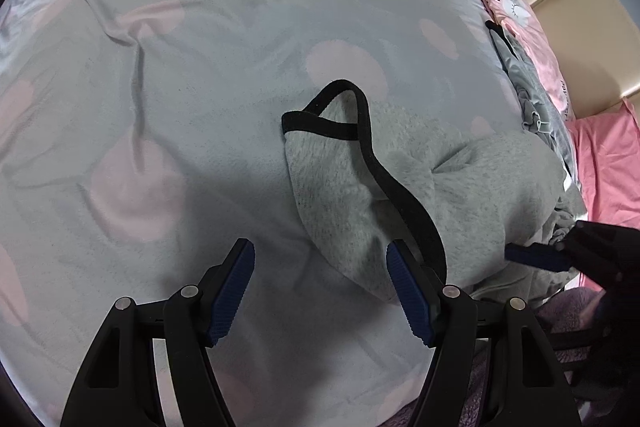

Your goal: Fold clothes

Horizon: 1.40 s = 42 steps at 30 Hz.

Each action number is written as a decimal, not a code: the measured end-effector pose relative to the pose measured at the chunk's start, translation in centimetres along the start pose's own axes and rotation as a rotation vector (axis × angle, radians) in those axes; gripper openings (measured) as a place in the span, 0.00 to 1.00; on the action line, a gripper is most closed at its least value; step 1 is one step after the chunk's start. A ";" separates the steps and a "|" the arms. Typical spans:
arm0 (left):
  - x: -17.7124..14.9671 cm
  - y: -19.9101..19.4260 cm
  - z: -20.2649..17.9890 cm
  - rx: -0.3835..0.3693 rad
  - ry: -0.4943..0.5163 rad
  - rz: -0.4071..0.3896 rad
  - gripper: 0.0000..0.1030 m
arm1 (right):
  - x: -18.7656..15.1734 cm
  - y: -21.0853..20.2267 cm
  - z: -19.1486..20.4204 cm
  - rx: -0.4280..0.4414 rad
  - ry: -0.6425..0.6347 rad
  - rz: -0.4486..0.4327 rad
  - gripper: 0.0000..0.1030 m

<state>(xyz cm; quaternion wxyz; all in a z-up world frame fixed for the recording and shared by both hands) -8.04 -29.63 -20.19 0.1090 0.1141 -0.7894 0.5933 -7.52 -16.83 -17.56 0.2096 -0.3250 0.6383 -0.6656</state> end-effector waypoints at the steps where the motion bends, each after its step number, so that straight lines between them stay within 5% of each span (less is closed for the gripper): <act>1: 0.1 0.2 0.1 -0.002 -0.003 0.002 0.68 | 0.2 0.3 0.2 -0.016 -0.004 -0.007 0.37; 4: 0.5 0.7 0.2 -0.005 -0.006 0.010 0.68 | 0.9 1.3 0.7 -0.066 -0.017 -0.029 0.32; 6: 0.8 0.9 0.2 -0.008 -0.007 0.014 0.68 | 1.4 1.2 0.3 -0.059 0.013 -0.057 0.12; 10: 1.0 0.8 0.3 -0.020 -0.012 -0.002 0.68 | 2.4 -0.8 -3.1 -0.023 0.182 -0.173 0.01; 19: 1.0 1.1 -0.5 -0.048 0.008 0.015 0.68 | 1.5 -4.5 -12.1 -0.048 0.634 -0.466 0.02; 24: 0.9 2.4 -0.6 -0.021 0.012 0.065 0.68 | -0.2 -4.3 -15.8 0.023 0.771 -0.457 0.02; 28: 1.3 2.7 -0.8 0.012 0.026 0.060 0.68 | -0.6 -3.0 -17.9 0.152 0.784 -0.477 0.07; 32: 1.1 2.1 -1.1 0.037 0.057 0.046 0.68 | -0.3 -3.1 -16.5 0.103 0.689 -0.499 0.22; 42: -0.7 0.3 0.0 -0.172 -0.086 0.057 0.68 | 0.5 -3.2 -13.1 -0.049 0.468 -0.512 0.38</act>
Point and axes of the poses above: each gripper's, at about its wrist camera, not at the fingertips, and y roughly the way its jaws point, z to its left, x to its top, the point moved 2 cm from there along y, roughly the way its jaws point, and after that the axes turned 15 degrees about y, right-handed, at the moved point
